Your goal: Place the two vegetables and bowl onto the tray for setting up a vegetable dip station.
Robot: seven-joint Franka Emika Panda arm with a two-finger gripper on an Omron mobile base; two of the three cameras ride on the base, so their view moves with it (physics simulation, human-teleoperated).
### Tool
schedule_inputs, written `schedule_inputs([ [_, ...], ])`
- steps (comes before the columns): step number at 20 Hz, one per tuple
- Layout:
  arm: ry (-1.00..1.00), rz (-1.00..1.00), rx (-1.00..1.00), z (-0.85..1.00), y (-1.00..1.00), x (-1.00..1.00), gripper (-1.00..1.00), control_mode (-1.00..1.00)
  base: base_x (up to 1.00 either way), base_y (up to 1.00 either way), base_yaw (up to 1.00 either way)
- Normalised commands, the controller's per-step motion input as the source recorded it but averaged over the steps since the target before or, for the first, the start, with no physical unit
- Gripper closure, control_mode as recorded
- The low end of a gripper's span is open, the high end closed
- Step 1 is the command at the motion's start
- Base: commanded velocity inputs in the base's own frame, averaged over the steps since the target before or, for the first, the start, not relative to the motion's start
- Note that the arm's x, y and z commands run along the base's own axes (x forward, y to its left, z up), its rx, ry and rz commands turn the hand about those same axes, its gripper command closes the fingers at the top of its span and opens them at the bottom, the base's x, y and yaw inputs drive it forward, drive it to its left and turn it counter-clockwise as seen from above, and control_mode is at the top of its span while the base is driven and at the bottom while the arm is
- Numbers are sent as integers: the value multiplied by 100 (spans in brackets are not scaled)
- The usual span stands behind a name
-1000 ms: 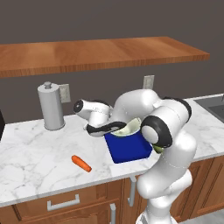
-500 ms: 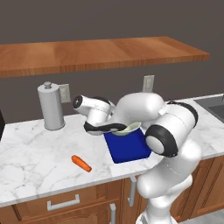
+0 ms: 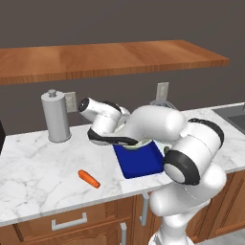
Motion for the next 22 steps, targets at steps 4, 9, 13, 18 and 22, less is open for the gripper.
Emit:
schedule_inputs([
  [4, -4, -18, 13, 30, -21, -38, -100, -100, 0, 0, 0],
  [9, -4, -15, 18, 29, -27, -38, -100, -100, 0, 0, 0],
  [13, 0, -11, 18, 28, -29, -34, -100, -100, 0, 0, 0],
  [18, 0, -7, 17, 23, -34, -34, -100, -100, 0, 0, 0],
  [22, -2, 0, 18, 18, -43, -33, -100, -100, 0, 0, 0],
])
